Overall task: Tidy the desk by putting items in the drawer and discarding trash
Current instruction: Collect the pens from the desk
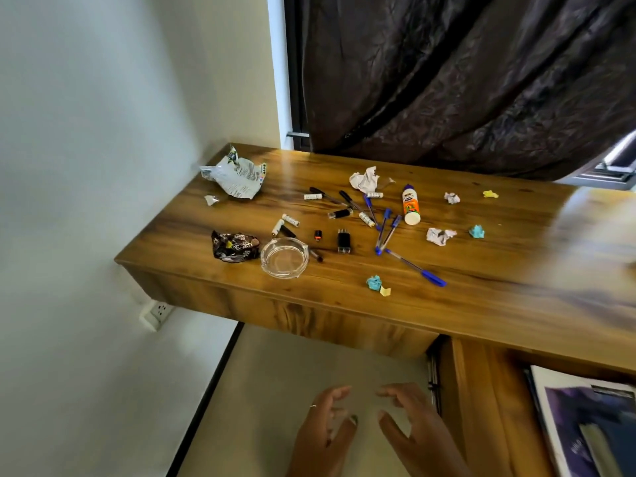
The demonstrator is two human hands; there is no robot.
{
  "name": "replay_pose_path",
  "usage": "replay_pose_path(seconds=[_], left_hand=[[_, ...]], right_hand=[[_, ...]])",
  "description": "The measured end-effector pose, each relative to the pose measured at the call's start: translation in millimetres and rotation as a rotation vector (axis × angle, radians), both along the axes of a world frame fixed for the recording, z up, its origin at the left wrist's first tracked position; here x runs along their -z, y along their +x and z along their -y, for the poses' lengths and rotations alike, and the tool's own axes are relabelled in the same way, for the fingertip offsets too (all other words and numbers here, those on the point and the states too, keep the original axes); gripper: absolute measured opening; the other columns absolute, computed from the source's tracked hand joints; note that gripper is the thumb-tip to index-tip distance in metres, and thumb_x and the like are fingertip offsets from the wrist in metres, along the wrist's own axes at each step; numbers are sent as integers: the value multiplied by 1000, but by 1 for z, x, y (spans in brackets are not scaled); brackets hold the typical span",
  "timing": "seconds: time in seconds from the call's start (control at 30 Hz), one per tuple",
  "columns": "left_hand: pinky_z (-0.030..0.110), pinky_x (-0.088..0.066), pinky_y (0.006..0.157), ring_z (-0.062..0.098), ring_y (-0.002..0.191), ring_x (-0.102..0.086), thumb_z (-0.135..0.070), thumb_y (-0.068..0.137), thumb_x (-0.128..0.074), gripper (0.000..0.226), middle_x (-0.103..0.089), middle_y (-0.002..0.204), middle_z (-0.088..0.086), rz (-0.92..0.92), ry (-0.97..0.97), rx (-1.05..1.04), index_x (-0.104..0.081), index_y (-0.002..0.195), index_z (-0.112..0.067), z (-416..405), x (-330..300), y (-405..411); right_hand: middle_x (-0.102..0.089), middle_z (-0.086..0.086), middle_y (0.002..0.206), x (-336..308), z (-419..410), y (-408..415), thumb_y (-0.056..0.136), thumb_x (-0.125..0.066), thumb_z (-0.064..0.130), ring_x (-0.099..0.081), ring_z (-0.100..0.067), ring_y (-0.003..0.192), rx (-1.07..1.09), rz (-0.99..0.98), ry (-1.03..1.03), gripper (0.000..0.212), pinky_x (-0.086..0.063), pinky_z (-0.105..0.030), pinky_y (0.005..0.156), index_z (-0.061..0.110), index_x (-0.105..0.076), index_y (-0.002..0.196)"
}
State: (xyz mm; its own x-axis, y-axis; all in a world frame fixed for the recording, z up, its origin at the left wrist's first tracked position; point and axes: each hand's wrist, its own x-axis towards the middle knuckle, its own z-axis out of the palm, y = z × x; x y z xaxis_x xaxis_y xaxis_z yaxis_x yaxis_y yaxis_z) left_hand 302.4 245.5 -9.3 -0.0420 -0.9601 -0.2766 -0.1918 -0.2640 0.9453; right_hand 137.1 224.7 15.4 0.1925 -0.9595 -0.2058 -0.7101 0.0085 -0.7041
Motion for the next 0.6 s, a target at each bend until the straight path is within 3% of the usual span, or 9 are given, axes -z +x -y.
replay_pose_path(seconds=[0.1,0.2,0.37,0.5,0.6], left_hand=[[9,-46,78,-5,99,-57,-48,64,-52,48,-56,119,-21,-18,28,-5,-54,112,-46,14,-2,14],[7,-45,76,-5,99,-57,-52,63,-53,52,-52,124,-18,-50,37,-6,-50,113,-38,37,-5,28],[7,-43,75,-13,102,-55,-68,59,-48,64,-54,122,-25,-78,-27,38,-50,117,-40,94,-17,46],[10,-45,78,-6,104,-58,-61,64,-53,62,-61,121,-11,-121,-64,98,-53,119,-31,146,-30,51],[11,-46,81,-6,106,-57,-51,74,-54,50,-60,121,-16,-109,-77,172,-52,121,-33,187,-40,51]], right_hand=[[-42,27,108,4,14,10,88,-58,27,-45,5,103,28,20,-24,26,-36,-8,79,45,-45,101],[-43,28,105,3,34,18,88,-58,23,-44,9,99,77,43,-30,26,-33,-8,79,43,-47,100],[-54,16,104,-10,94,22,89,-58,18,-53,-3,99,190,69,-104,24,-41,-19,81,41,-53,96],[-54,5,110,-24,152,14,90,-57,19,-53,-12,102,294,3,-175,19,-46,-29,85,24,-60,108],[-61,0,107,-26,192,4,88,-58,15,-58,-18,99,404,-24,-242,21,-52,-40,83,21,-61,108]])
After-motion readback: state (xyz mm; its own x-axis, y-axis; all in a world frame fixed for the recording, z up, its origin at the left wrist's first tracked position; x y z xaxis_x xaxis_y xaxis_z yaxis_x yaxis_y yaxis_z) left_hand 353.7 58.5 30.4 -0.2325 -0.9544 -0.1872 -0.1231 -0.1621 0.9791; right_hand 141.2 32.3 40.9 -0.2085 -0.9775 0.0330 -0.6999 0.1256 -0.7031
